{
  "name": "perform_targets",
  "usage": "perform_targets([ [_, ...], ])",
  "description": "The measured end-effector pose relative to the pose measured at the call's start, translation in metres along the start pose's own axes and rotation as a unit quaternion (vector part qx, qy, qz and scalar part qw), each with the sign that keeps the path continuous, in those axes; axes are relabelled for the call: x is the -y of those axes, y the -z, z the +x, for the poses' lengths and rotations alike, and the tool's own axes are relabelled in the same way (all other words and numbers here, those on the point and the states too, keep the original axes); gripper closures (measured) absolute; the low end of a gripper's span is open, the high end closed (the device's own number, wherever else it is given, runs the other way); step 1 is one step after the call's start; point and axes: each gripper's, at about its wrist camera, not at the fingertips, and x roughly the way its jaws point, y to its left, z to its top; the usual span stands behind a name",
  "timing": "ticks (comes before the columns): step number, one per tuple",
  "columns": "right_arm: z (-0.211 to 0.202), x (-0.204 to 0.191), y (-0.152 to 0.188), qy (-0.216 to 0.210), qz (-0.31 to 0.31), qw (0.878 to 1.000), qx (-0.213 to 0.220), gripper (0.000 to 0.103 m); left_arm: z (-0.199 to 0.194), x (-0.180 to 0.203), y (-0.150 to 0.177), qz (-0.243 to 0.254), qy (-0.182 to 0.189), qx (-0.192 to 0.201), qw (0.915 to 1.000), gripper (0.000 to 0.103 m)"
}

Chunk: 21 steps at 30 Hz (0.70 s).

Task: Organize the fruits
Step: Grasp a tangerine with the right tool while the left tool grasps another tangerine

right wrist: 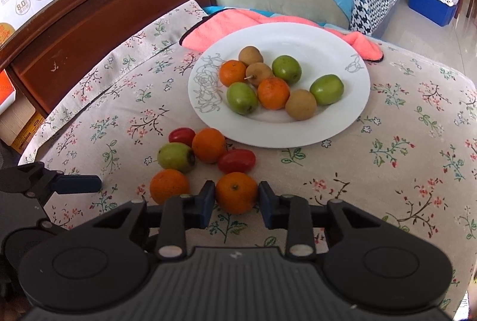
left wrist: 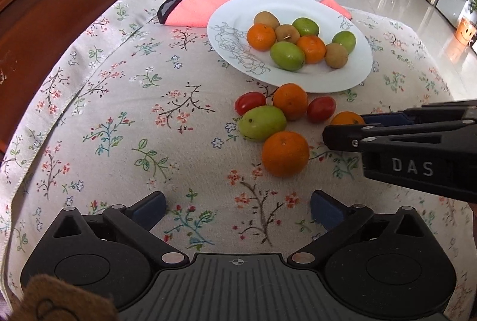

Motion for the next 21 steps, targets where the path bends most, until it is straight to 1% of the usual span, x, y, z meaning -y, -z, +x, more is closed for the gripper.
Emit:
perform_targets([
  [2,-0.004,0.005,-0.001,0.002,0.008,1.0,0.003,0.071,-0.003,-0.001,-0.003,-0.01,0.011,0.008,0.9999,0.0],
  [4,-0.008,0.01,-0.002,0.007,0.017,1.0,0.007,0.071,-0.006,0.001,-0.006,-0.017,0.012,0.019,0.9996,0.0],
  [12,-0.018,0.03,-0.004,0.017,0.057,0.998,0.01,0.071,-0.005,0.014,-0.017,-0.038,-0.01,0.021,0.999,0.002],
  [16,-0.021,0.035,-0.004,0.02,0.07,0.997,0.012,0.071,-0.005,0.016,-0.021,-0.057,-0.013,0.028,0.9979,0.009],
  [18,-0.022,0.036,-0.004,0.02,0.072,0.997,0.012,0.071,-0.003,0.017,-0.021,-0.062,-0.016,0.023,0.9977,0.015],
  [20,-0.023,0.037,-0.004,0.02,0.074,0.997,0.014,0.071,0.001,0.018,-0.021,-0.065,-0.019,0.013,0.9976,0.024],
  [21,-0.024,0.038,-0.005,0.02,0.075,0.997,0.015,0.071,0.002,0.017,-0.02,-0.069,-0.019,0.012,0.9974,0.025],
])
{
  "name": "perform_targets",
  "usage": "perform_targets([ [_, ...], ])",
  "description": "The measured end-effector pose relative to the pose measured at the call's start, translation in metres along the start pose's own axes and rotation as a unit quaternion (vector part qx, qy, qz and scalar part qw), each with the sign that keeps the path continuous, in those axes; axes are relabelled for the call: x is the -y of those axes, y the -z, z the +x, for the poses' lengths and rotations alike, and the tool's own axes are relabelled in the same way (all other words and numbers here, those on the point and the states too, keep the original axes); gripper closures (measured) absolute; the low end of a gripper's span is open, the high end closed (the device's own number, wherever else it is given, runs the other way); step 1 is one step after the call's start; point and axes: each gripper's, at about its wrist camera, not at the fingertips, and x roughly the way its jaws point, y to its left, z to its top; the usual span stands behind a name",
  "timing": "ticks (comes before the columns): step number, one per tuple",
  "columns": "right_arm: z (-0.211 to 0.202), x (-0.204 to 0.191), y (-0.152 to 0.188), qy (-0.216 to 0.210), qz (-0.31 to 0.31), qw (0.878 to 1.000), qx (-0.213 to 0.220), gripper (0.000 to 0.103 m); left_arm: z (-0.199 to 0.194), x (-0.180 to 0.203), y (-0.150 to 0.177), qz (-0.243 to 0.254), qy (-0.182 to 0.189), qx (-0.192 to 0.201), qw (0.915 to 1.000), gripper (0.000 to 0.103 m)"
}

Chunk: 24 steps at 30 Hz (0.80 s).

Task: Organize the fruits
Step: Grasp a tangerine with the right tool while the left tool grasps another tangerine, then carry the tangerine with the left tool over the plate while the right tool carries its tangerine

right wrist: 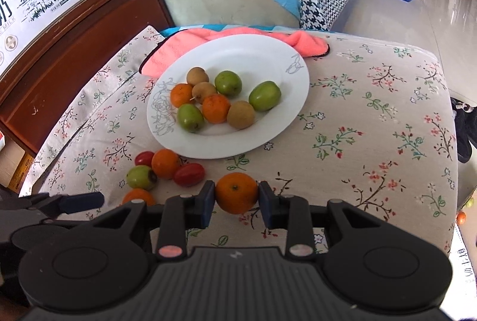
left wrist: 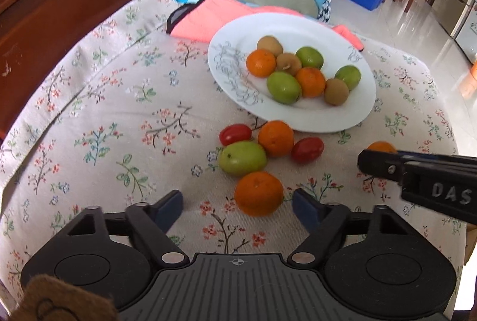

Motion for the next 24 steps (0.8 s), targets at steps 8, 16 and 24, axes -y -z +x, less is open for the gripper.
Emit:
perform_targets([
  [8,-0.001,0.001,-0.001,0.001,0.008,1.0,0.0,0.071,-0.005,-0.002,0.0,-0.007,0.029,0.018,0.9994,0.068],
  [16,0.002,0.0,-0.001,-0.008,0.011,1.0,-0.005,0.071,-0.014,-0.006,-0.002,-0.01,0.043,0.03,0.9986,0.073],
  [24,-0.004,0.0,-0.005,-0.023,0.02,1.0,0.007,0.071,-0.033,-0.008,-0.01,-0.007,0.049,0.066,0.9965,0.073],
])
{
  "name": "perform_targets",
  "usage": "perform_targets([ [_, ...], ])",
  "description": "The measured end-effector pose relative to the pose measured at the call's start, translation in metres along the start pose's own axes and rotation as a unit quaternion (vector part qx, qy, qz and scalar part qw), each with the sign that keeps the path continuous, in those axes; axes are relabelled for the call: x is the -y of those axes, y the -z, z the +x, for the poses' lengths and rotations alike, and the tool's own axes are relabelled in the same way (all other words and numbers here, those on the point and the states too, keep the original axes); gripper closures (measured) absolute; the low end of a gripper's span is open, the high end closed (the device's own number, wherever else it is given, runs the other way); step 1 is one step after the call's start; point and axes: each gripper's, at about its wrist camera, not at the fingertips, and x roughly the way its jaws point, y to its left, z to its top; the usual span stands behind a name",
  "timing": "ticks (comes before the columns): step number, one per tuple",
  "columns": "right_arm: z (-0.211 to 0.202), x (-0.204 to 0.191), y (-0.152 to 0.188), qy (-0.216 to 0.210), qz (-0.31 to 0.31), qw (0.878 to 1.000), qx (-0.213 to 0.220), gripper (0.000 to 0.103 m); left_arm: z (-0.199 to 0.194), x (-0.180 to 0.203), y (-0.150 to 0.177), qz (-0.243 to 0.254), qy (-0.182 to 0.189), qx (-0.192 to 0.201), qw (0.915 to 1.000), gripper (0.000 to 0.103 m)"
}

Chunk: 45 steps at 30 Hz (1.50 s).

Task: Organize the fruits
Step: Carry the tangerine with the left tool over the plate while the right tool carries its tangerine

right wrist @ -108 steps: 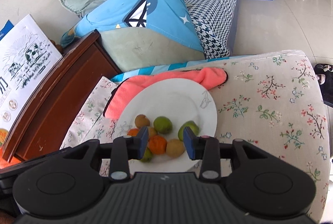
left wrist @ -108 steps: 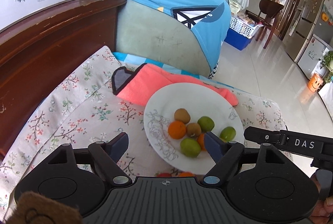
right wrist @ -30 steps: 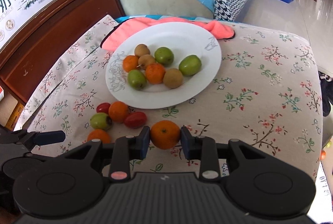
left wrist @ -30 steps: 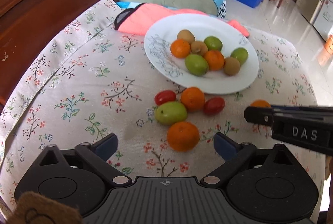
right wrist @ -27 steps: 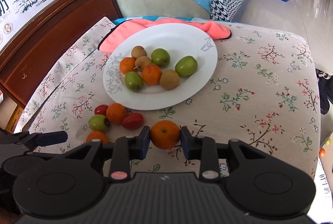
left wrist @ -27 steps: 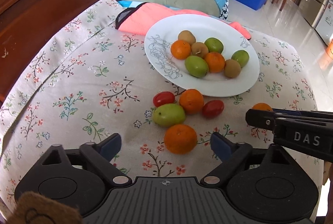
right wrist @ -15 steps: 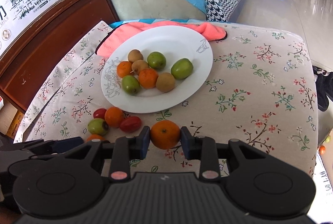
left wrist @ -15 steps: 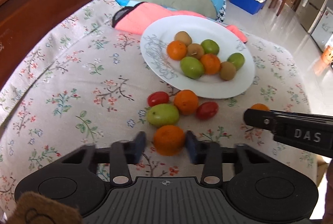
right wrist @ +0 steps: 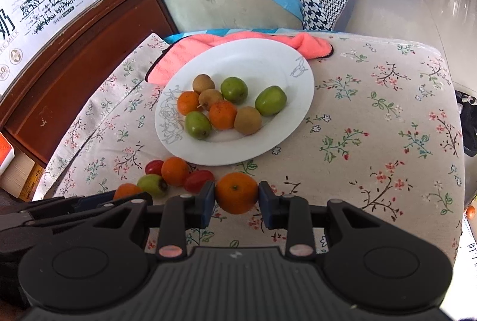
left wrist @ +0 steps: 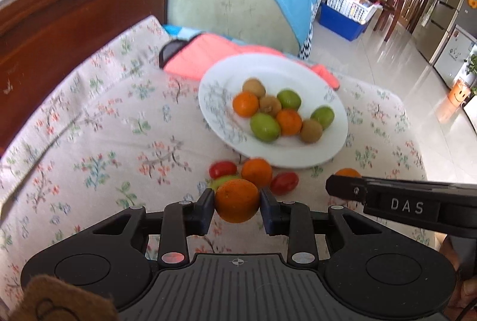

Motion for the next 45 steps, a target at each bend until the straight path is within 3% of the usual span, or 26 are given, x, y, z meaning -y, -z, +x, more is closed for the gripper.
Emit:
perform_targets([
  [17,-0.022,-0.001,-0.039,-0.025,0.01,0.997,0.074,0.071,-0.008,0.002,-0.055,0.005,-0.011,0.082,0.9965,0.073],
  [30,-0.014,0.012,-0.064,-0.021,0.021,0.993,0.112,0.071,0.02,0.003,-0.089,-0.009,0.013,0.093,0.9955,0.073],
  [45,0.024,0.029,-0.079,-0.002,0.034,0.993,0.11,0.071,0.075,0.016,-0.114,0.012,0.058,0.074,0.9955,0.073],
])
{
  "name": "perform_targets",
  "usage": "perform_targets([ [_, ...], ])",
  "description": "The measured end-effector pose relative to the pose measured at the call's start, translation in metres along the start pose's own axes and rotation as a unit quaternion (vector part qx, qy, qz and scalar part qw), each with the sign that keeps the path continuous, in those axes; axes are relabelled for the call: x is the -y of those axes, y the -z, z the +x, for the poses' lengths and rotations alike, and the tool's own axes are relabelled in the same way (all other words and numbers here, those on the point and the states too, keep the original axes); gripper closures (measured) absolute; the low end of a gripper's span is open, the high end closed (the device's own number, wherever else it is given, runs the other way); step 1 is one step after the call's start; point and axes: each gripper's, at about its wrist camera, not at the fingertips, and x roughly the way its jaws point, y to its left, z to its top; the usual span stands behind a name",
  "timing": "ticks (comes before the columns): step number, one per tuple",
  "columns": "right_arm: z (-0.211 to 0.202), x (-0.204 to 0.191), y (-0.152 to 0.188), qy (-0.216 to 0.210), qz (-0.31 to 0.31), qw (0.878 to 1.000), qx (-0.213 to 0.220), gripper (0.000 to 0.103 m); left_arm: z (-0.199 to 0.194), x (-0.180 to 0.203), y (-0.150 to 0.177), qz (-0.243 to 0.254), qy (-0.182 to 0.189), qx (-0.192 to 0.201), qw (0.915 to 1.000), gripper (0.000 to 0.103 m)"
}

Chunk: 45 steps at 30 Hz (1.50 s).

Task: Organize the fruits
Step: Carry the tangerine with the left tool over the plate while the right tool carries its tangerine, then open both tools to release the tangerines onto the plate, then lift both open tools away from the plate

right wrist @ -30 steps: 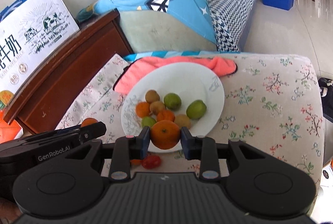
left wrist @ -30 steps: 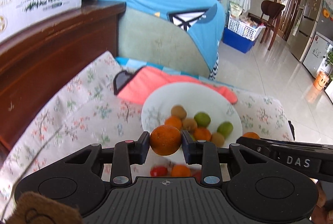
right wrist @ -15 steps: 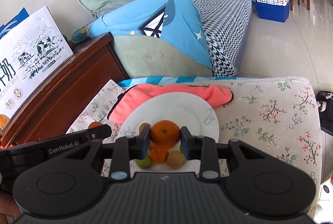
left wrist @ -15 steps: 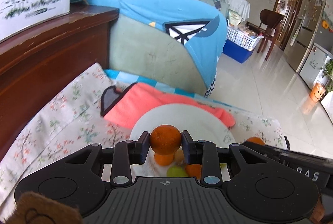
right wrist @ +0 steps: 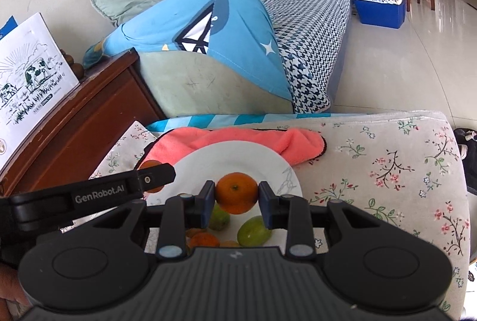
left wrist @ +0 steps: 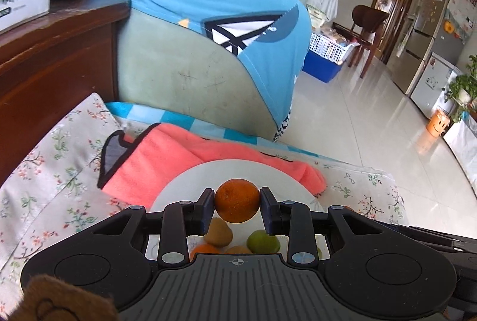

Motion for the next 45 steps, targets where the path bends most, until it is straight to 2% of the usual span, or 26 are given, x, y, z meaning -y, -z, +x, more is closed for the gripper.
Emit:
perform_targets([
  [11,0.03,0.007,0.003,0.01,-0.005,1.0,-0.021,0.071,0.028,-0.006,-0.001,-0.02,0.006,-0.024,0.9995,0.073],
  [15,0.035,0.008,0.004,0.004,-0.001,1.0,-0.024,0.068,0.028,-0.005,-0.002,-0.021,0.003,-0.018,0.9996,0.071],
  [16,0.036,0.008,0.004,0.003,-0.002,1.0,-0.023,0.068,0.027,-0.005,-0.003,-0.024,0.004,-0.017,0.9995,0.069],
  [18,0.035,0.007,0.004,0.001,-0.004,1.0,-0.02,0.067,0.024,-0.006,-0.004,-0.033,0.004,-0.011,0.9994,0.053],
  [20,0.034,0.006,0.004,-0.002,-0.003,1.0,-0.021,0.067,0.019,-0.007,-0.008,-0.038,-0.002,-0.001,0.9993,0.042],
  [25,0.03,0.005,0.001,-0.004,-0.004,1.0,-0.019,0.067,0.005,-0.007,-0.016,-0.042,-0.012,0.013,0.9989,0.029],
  [27,0.027,0.003,0.0,-0.007,-0.002,1.0,-0.019,0.066,-0.002,-0.007,-0.018,-0.045,-0.02,0.018,0.9986,0.02],
  [31,0.02,-0.002,0.0,-0.005,-0.004,1.0,-0.021,0.06,-0.015,-0.007,-0.02,-0.038,-0.041,0.017,0.9983,0.016],
  [35,0.01,-0.009,0.002,0.008,-0.016,1.0,-0.022,0.059,-0.029,-0.009,-0.017,-0.031,-0.068,0.01,0.9972,0.015],
  [37,0.003,-0.012,0.004,0.01,-0.016,1.0,-0.019,0.053,-0.035,-0.01,-0.014,-0.03,-0.074,0.006,0.9968,0.015],
  [40,-0.006,-0.017,0.007,0.012,-0.012,1.0,-0.013,0.042,-0.042,-0.012,-0.008,-0.029,-0.077,-0.001,0.9966,0.015],
  [43,-0.012,-0.021,0.011,0.016,-0.01,1.0,-0.019,0.041,-0.052,-0.014,-0.001,-0.035,-0.067,-0.007,0.9971,0.015],
  [45,-0.016,-0.022,0.015,0.018,-0.004,1.0,-0.023,0.04,-0.056,-0.013,0.004,-0.034,-0.068,-0.012,0.9971,0.011],
])
